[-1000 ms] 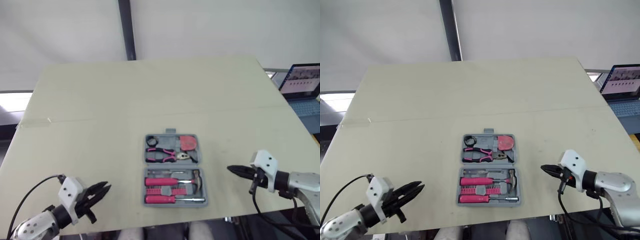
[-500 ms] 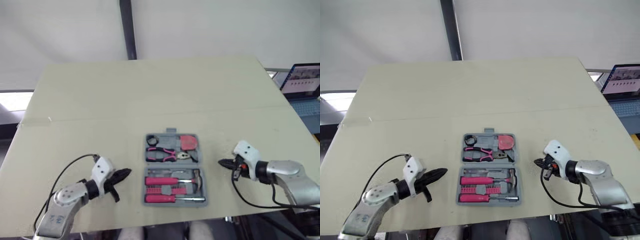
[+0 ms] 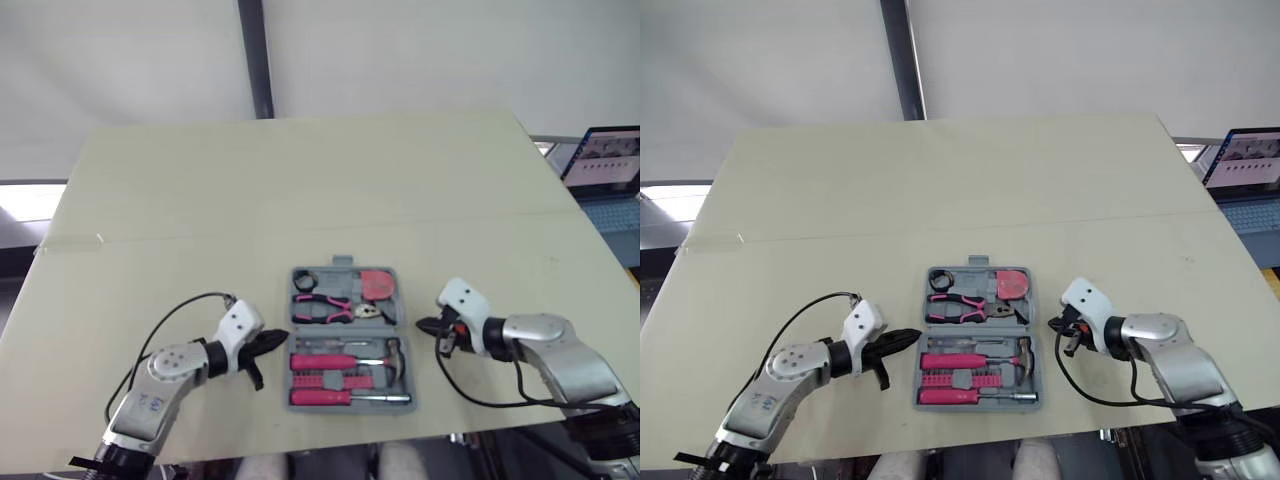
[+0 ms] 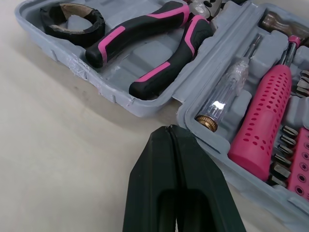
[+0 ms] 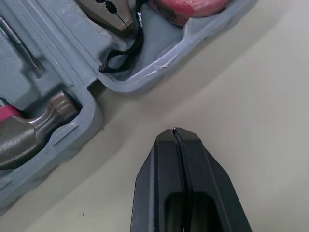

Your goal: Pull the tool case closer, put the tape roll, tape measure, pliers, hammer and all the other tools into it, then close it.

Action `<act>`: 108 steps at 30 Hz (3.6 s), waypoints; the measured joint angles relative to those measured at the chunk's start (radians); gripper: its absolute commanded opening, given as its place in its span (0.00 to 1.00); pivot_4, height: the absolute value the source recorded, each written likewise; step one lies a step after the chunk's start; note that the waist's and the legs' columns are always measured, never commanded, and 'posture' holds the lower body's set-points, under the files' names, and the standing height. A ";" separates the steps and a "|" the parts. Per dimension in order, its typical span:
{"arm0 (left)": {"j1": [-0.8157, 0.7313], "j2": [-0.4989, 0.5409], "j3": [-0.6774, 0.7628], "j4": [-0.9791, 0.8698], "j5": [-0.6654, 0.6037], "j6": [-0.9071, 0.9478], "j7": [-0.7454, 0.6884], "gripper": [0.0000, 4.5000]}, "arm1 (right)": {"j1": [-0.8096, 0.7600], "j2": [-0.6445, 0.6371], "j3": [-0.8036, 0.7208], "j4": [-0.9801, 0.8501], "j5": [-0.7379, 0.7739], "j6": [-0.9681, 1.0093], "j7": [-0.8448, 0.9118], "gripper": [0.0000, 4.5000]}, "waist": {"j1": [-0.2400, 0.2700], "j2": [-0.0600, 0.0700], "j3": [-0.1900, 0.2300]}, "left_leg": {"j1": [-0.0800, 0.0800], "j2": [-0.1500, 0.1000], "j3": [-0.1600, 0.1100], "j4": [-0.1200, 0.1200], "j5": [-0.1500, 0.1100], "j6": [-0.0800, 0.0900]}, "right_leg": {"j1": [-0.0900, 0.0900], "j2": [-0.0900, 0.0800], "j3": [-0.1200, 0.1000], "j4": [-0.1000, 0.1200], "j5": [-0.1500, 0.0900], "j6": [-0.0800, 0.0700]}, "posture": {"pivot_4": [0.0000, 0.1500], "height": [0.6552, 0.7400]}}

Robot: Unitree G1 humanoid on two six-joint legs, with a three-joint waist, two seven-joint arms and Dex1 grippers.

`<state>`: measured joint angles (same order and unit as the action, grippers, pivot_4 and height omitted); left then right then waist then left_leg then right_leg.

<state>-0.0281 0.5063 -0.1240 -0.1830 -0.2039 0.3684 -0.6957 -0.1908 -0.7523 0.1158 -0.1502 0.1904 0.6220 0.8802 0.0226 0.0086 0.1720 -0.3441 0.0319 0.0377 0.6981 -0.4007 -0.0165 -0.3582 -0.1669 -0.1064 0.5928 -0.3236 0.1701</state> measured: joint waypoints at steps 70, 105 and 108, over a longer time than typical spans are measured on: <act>0.158 -0.027 -0.047 -0.115 0.075 0.016 0.053 0.01 | -0.030 -0.033 0.147 -0.132 -0.002 0.146 0.080 0.00 | 0.000 0.000 0.000 | 0.000 0.000 0.000 0.000 0.000 0.000 | 0.000 0.000 0.000 0.000 0.000 0.000 | 1.00 1.00; 0.180 0.016 -0.001 -0.114 0.086 -0.032 0.065 0.01 | -0.010 -0.069 0.136 -0.114 0.022 0.119 0.106 0.00 | -0.001 0.000 -0.001 | 0.000 0.000 0.000 0.000 0.000 0.000 | 0.000 0.000 0.000 0.000 0.000 0.000 | 1.00 1.00; 0.183 0.056 0.105 -0.091 0.042 -0.036 0.042 0.01 | 0.010 -0.106 0.087 -0.111 0.039 0.117 0.113 0.00 | 0.000 0.000 -0.001 | -0.001 0.000 0.000 0.000 0.000 0.000 | -0.001 0.000 0.000 0.000 0.000 0.000 | 1.00 1.00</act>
<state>0.1551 0.5619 -0.0193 -0.2742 -0.1620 0.3323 -0.6540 -0.1810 -0.8583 0.2024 -0.2615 0.2291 0.7392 0.9937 0.0224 0.0082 0.1714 -0.3451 0.0320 0.0373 0.6985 -0.4006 -0.0166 -0.3590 -0.1669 -0.1065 0.5926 -0.3235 0.1703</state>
